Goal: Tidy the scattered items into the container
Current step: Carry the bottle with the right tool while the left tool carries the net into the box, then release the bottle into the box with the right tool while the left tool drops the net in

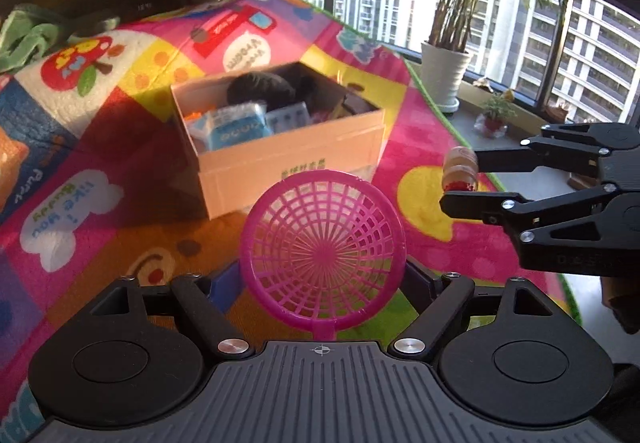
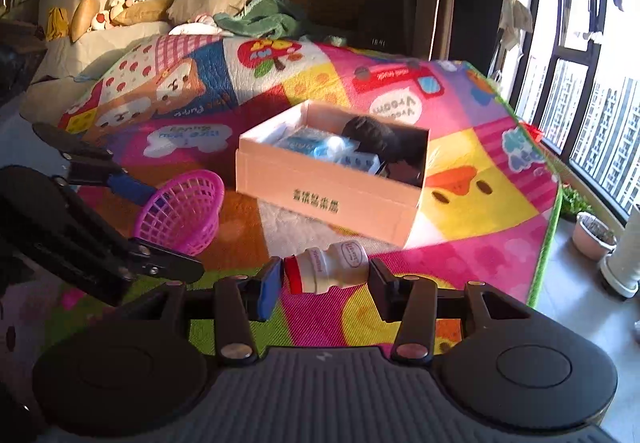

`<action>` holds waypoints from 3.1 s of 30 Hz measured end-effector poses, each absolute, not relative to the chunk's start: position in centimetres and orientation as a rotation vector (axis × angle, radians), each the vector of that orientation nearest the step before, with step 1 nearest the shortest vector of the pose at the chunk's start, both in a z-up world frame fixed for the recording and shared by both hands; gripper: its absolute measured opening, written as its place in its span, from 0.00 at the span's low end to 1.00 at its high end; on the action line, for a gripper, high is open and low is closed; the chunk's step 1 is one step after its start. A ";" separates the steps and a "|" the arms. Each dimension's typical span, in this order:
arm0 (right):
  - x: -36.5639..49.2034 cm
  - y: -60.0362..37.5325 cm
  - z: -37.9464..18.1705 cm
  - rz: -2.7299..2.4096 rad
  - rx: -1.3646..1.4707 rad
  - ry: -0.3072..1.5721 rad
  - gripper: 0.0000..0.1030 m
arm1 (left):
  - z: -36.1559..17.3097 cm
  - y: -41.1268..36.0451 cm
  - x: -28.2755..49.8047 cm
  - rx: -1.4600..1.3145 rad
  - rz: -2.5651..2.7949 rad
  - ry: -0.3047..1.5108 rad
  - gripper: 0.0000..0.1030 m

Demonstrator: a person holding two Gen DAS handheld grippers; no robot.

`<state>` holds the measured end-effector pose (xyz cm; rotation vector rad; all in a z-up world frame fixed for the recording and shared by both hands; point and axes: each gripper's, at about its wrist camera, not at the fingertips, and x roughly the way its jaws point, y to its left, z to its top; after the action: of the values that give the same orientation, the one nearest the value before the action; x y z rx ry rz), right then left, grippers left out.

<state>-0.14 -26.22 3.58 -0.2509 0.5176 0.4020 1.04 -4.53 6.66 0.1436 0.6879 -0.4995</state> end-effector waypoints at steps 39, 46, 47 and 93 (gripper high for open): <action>19.3 -26.9 3.6 0.317 -0.037 0.500 0.71 | 7.4 -4.0 24.1 -0.057 -0.542 0.701 0.96; 21.7 -26.4 5.0 0.329 0.011 0.509 0.55 | 6.1 -2.4 18.4 0.017 -0.485 0.622 0.97; 22.4 -25.8 4.7 0.340 0.013 0.535 0.44 | 6.0 -2.1 18.1 0.009 -0.484 0.625 0.97; 23.8 -21.8 5.4 0.539 -0.033 0.738 0.35 | 5.1 0.5 13.8 -0.027 -0.449 0.656 1.00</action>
<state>23.84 -21.80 5.43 -0.0330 0.7377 0.5390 13.84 0.53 5.13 -0.0268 0.6555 -0.4488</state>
